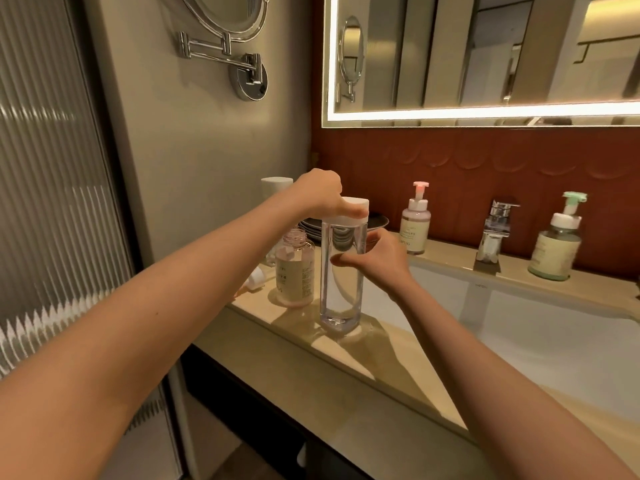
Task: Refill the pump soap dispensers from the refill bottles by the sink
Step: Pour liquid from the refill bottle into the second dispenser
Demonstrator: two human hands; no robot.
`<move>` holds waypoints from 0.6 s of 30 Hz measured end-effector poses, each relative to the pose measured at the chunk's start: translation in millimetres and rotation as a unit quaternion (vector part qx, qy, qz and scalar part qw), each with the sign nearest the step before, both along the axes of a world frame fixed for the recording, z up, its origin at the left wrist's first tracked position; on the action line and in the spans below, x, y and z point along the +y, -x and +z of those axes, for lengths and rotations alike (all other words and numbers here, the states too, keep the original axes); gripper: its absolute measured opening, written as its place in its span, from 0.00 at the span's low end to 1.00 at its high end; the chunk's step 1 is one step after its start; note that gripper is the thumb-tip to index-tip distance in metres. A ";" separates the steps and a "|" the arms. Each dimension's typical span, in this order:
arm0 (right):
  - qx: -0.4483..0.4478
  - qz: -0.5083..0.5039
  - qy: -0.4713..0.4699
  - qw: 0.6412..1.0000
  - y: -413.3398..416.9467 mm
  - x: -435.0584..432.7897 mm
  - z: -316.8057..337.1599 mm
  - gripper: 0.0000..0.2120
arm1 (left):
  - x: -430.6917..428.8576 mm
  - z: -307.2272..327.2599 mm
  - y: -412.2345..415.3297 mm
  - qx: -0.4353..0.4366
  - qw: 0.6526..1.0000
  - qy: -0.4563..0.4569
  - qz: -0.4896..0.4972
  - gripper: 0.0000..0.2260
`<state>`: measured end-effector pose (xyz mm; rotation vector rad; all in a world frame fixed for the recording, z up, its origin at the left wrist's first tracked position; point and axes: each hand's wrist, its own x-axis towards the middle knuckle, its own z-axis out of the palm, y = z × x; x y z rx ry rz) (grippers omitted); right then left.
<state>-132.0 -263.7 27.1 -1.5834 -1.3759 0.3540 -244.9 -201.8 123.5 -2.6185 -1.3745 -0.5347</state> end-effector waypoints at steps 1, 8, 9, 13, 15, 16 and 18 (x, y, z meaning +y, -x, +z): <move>0.003 0.002 0.002 1.000 -0.7 -0.3 0.1 0.33 | -0.8 -0.8 -0.2 -0.005 1.000 0.000 -0.002 0.29; -0.007 0.059 0.051 0.997 -5.4 0.8 5.2 0.37 | -4.1 -12.9 -3.4 -0.009 0.994 0.075 -0.079 0.21; 0.000 0.062 0.048 0.997 -4.5 -0.1 4.6 0.37 | -6.7 -14.2 -4.7 -0.013 0.994 0.076 -0.084 0.20; 0.041 0.052 0.002 0.998 -5.1 -7.6 -2.0 0.30 | -19.1 -19.2 -17.4 0.012 0.998 -0.047 -0.044 0.19; 0.012 0.019 -0.013 1.000 -2.4 -9.1 -4.8 0.29 | -21.9 -22.2 -26.1 0.011 0.996 -0.089 0.010 0.23; -0.016 -0.005 -0.011 1.000 0.3 -8.9 -5.5 0.30 | -24.3 -22.2 -30.2 0.011 0.994 -0.094 0.047 0.25; -0.052 -0.041 -0.001 0.998 4.0 -7.8 -5.6 0.30 | -31.7 -16.2 -35.3 0.035 0.989 -0.086 0.117 0.32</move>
